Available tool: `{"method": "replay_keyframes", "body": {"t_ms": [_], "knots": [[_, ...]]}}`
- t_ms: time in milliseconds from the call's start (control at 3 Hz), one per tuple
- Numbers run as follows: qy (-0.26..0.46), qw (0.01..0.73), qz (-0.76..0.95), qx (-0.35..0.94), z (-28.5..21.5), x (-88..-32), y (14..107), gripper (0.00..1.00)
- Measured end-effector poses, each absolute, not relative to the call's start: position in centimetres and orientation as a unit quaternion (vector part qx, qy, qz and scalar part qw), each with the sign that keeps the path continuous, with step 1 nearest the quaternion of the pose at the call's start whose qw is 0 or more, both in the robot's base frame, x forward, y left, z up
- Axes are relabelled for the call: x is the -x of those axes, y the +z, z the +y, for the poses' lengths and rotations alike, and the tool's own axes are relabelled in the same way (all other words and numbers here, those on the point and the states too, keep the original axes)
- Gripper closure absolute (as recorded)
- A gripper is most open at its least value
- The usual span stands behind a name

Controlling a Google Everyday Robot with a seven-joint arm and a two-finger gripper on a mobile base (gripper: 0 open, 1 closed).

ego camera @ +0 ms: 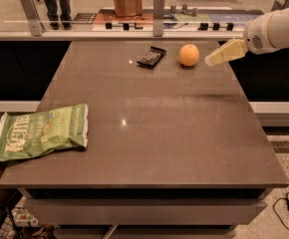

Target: Move orange near green jalapeno chip bag

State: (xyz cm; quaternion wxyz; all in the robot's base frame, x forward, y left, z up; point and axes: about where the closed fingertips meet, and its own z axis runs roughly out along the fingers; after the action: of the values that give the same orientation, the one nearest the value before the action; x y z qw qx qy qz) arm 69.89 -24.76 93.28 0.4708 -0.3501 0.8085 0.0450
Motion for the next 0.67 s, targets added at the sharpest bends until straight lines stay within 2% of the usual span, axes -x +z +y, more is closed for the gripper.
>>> {"method": "replay_keyframes", "body": {"t_ms": [667], "knots": [[0.102,0.49,0.789,0.357,-20.6,-74.0,92.1,0.0]]}}
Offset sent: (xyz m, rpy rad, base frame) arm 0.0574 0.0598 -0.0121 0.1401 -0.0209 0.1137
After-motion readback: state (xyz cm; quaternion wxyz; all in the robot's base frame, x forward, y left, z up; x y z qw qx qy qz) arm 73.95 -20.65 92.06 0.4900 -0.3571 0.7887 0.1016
